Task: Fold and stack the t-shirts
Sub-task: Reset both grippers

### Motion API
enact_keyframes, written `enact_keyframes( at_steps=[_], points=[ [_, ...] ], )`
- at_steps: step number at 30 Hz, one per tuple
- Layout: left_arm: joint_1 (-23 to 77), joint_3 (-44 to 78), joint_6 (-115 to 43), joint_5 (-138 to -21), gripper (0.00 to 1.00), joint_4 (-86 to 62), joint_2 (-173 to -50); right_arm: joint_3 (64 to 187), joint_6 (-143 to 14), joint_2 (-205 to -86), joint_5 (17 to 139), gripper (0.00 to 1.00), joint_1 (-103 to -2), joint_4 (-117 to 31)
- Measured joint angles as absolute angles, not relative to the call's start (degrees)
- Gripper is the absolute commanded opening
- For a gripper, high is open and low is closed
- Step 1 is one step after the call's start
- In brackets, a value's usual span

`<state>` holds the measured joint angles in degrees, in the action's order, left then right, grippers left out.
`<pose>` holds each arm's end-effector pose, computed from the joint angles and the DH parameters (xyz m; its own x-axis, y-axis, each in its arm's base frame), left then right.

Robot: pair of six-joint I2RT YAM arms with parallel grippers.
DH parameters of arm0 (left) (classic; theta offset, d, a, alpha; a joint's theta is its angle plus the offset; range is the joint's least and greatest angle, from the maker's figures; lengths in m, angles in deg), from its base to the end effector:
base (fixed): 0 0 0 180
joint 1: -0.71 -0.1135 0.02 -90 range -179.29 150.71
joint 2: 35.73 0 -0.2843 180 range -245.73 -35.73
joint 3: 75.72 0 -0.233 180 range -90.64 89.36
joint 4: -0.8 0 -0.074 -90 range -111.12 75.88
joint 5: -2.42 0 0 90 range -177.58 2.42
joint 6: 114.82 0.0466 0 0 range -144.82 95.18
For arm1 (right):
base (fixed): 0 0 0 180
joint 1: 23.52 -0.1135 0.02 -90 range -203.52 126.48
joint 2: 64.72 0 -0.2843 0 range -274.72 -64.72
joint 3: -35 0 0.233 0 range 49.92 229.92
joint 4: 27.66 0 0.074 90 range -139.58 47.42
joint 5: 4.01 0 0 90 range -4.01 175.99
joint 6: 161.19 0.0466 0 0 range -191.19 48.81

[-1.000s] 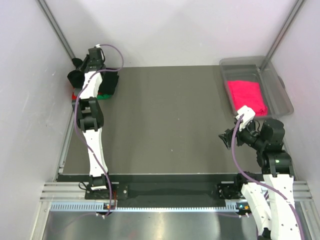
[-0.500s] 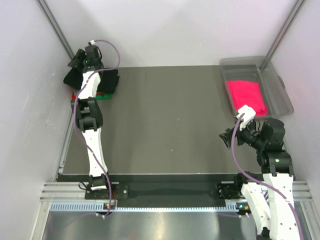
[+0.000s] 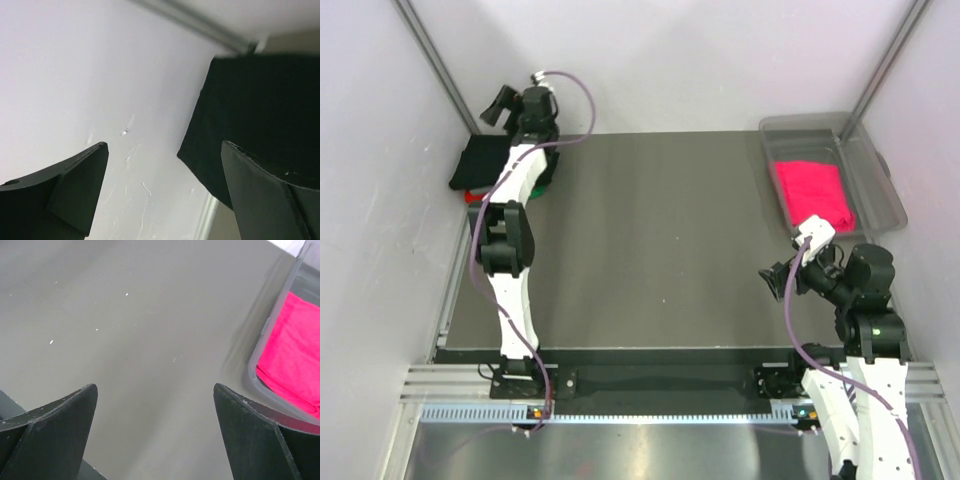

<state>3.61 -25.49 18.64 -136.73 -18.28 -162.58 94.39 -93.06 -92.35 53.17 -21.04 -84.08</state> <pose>0.5247 0.0087 0.3238 -0.6781 0.4848 -0.5524 -0.3115 0.4912 0.8135 0.0701 0.0222 0.3208 -0.2171 -0.3039 -0.9276 -0.5782 0.8057 -0.1287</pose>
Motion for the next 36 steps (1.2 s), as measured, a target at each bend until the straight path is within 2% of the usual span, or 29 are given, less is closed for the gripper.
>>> enact_keyframes(
  at_steps=[5,10,16,23,30,36],
  points=[
    [10.6,-22.1,15.9,-135.8,0.99,-18.4,-152.9,93.8,-93.1,-91.0,53.2,1.00,-21.0,-83.9],
    [12.2,-15.3,9.4,-133.5,0.99,-21.7,-144.7,93.8,-92.9,-91.0,53.4,1.00,-20.6,-83.9],
    [15.5,-2.7,-6.2,-117.4,0.99,-36.4,-132.0,94.0,-86.8,-95.2,54.0,1.00,-20.3,-79.6],
    [16.8,3.3,-16.0,-99.3,0.99,-43.6,-117.2,95.8,-78.8,-108.7,50.9,1.00,-20.7,-73.7],
    [16.4,15.1,-19.2,-85.1,0.99,-42.8,-110.5,112.2,-76.3,-133.2,65.9,1.00,-29.9,-71.3],
    [15.3,18.8,-21.7,-80.8,0.99,-42.4,-111.5,115.6,-73.3,-144.5,72.3,1.00,-31.3,-65.3]
  ],
)
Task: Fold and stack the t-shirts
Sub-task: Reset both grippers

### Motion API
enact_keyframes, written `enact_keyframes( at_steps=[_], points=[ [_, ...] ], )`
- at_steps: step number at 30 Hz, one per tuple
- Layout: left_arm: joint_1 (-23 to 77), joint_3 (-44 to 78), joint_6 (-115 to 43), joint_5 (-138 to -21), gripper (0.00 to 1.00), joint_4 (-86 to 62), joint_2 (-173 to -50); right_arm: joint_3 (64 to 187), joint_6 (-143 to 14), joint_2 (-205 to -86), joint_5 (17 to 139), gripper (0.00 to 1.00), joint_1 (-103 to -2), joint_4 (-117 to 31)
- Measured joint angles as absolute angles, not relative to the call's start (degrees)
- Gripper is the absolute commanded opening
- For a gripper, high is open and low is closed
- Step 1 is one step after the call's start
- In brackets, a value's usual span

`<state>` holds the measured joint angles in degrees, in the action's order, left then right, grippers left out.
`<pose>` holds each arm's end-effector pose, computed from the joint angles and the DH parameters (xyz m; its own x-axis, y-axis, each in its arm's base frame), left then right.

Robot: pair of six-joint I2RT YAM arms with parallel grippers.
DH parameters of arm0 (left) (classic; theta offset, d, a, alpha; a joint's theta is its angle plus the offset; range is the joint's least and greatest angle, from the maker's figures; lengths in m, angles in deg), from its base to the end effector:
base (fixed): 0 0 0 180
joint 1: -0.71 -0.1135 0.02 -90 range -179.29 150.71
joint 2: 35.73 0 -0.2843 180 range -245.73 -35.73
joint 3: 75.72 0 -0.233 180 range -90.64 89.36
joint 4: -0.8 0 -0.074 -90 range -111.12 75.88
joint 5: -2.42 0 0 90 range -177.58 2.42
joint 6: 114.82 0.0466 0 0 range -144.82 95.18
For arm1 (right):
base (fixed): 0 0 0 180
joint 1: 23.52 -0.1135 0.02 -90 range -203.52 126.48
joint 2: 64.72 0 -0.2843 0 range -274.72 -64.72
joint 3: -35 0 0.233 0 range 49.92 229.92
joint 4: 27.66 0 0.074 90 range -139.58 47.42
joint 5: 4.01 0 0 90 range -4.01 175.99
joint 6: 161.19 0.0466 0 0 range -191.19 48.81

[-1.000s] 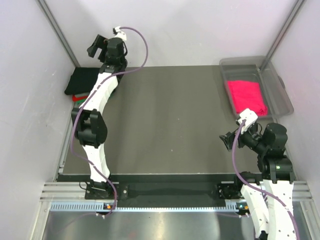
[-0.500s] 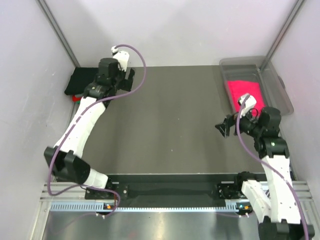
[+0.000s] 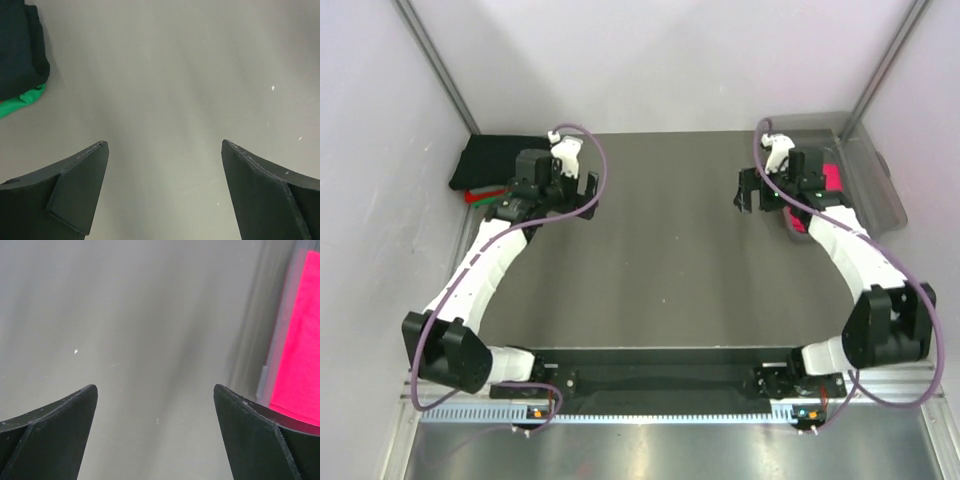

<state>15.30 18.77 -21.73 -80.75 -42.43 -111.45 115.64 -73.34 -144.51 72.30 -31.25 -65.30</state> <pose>0.2694 -0.0759 0.3624 -0.5139 0.1891 -0.8368 0.3744 0.9270 -0.0205 0.2939 0.0510 0.3253 -0.5811 -0.1157 -0.8056 -0.3405 0.9336 0.1116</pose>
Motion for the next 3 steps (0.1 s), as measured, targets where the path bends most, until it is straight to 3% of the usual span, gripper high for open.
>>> enact_keyframes(
  at_steps=[3],
  points=[
    [13.9,18.8,-23.8,-79.7,0.99,-41.5,-111.5,115.6,-72.6,-148.4,72.1,1.00,-31.3,-63.3]
  ],
)
